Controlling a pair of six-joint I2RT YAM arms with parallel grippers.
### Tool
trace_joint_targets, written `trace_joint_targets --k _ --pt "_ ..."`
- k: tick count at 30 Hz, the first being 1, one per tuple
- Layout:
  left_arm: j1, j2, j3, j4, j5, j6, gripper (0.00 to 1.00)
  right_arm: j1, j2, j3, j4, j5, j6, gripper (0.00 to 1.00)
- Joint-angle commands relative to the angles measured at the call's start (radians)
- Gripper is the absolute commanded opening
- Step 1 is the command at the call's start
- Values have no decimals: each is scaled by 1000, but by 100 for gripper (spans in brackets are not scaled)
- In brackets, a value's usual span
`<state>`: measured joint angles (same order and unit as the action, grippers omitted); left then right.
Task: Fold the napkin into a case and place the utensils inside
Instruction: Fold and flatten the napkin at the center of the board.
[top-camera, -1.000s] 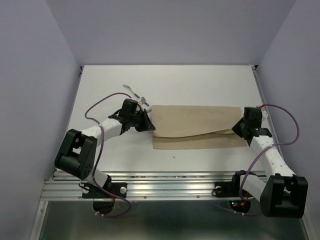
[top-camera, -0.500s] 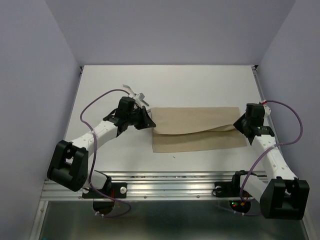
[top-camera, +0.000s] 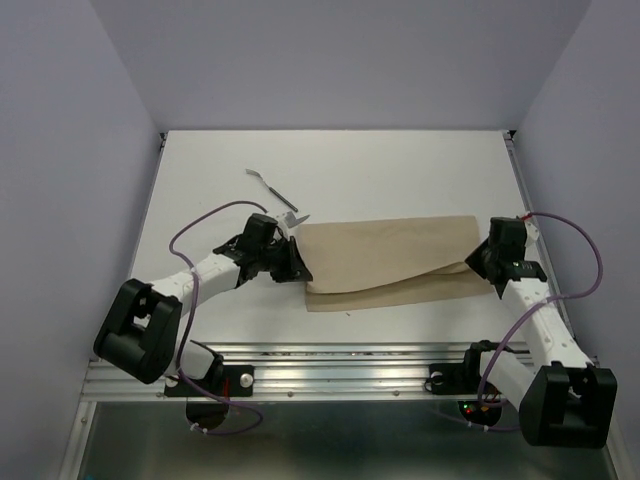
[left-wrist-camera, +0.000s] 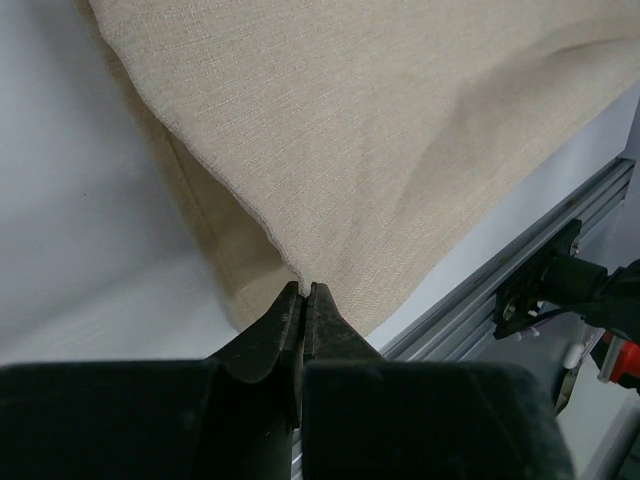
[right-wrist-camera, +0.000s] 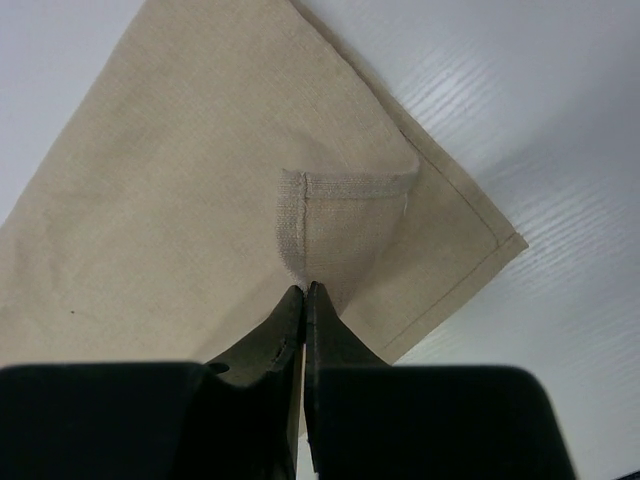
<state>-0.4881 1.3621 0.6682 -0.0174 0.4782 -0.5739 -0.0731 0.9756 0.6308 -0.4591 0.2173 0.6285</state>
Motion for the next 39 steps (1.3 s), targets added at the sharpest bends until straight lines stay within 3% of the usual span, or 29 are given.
trace_joint_targets --k 1,3,4,6,7,9,15,18,21,22,25,27,35,39 --pt "-17 12 -18 43 30 2 0 -8 -8 -22 -4 24 19 6" --pt "-20 12 -19 37 43 3 0 -8 -9 -19 -7 27 22 28" --pt "-21 12 -19 28 46 3 11 -8 -11 -16 -7 31 25 49" --pt "-24 3 -6 -19 43 19 39 -8 -20 0 -12 40 25 66" --pt "-24 -3 4 -39 36 25 65 -8 -21 10 -18 43 25 72" --pt "-24 -27 42 -105 2 48 80 -8 -25 35 -26 54 20 75" --pt "-24 -64 178 -168 -47 63 81 -8 -5 145 -33 31 -4 75" --pt "-24 -12 240 -147 -58 48 77 -8 23 162 -10 -10 -9 73" --pt "-24 67 292 -118 -92 31 73 -8 90 161 30 -105 -26 64" --pt "-24 113 310 -107 -107 20 68 -8 145 168 34 -137 -36 57" --pt "-24 189 338 -89 -112 11 64 -8 224 179 33 -145 -43 39" --pt "-24 260 344 -70 -112 -1 63 -8 287 190 33 -130 -46 35" --pt "-21 425 369 -64 -154 -30 60 -8 462 231 53 -78 -50 35" --pt "2 466 384 -93 -184 -32 60 -8 508 202 97 -125 -47 34"
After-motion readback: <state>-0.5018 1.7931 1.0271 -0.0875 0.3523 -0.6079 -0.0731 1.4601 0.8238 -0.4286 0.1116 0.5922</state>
